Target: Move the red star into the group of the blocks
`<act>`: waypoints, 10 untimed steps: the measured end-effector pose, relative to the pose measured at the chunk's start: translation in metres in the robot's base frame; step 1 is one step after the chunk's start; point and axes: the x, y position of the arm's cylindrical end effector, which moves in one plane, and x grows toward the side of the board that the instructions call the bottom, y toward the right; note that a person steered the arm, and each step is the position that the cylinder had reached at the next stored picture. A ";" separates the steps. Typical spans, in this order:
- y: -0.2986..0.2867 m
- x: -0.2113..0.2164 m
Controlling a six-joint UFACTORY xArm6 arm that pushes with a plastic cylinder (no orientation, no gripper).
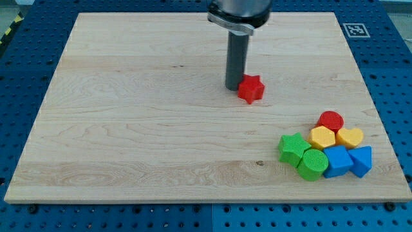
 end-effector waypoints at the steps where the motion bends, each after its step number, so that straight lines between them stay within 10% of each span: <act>1: 0.030 0.000; 8: 0.090 0.065; 10: 0.006 0.001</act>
